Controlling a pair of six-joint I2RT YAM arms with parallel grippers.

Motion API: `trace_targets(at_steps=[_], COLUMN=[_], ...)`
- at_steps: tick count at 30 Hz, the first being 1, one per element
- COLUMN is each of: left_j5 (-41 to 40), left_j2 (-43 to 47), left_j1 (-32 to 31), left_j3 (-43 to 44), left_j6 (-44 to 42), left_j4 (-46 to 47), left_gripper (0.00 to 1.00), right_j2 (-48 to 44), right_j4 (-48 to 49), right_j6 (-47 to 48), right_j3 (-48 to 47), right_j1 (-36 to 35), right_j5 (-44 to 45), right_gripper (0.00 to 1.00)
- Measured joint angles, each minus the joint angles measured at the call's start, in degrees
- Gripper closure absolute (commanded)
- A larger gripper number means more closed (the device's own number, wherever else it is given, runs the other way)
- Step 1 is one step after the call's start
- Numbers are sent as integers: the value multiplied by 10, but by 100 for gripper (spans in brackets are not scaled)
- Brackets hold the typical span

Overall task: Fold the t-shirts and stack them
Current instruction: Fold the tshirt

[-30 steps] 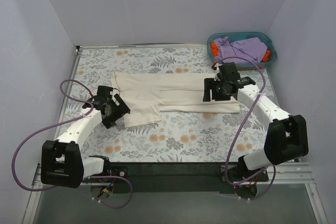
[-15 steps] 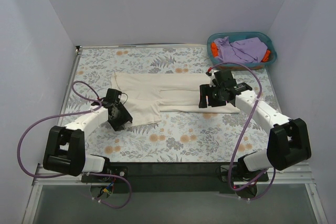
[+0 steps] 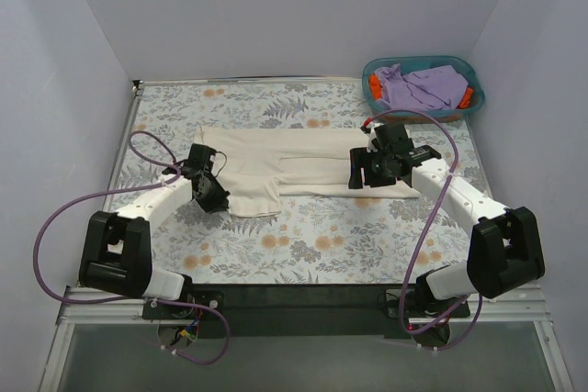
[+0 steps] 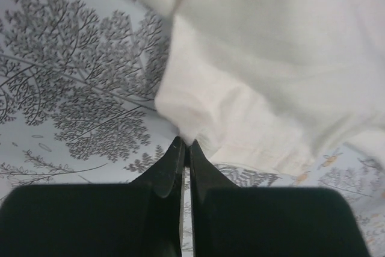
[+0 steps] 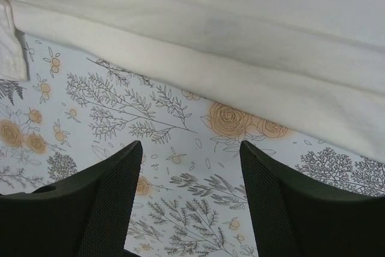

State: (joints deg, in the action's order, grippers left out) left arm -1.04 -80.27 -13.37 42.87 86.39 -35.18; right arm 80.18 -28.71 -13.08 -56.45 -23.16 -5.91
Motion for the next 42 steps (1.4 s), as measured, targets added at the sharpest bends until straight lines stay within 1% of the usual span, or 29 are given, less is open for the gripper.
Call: trace_targets(at_steps=[5,9,17,25,29,35,42], left_j5=[2,5,15,17,20,28,33], left_j2=[-25,-62,-202,-310,-338,-355,-369], left_j1=[0,0,0,1,2,5,12], left_j3=[89,171,335,462,489,494,494], left_j6=[2,4,0,-3,-2,3,24], left_j4=[-6,-1,8,15,23,36,50], left_gripper=[100,100,100,100,100,100,100], right_j2=[0,0,0,0,0,0,11], right_j4=[1,1,2,1,-1,-3,-5], right_j6=[2,5,16,29,32,36,42], right_j3=[0,0,0,0,0,0,-5], right_j1=[0,0,0,0,0,0,0], right_j5=[10,15,25,38,44,47,71], right_gripper=[39,39,39,39,39,39,40])
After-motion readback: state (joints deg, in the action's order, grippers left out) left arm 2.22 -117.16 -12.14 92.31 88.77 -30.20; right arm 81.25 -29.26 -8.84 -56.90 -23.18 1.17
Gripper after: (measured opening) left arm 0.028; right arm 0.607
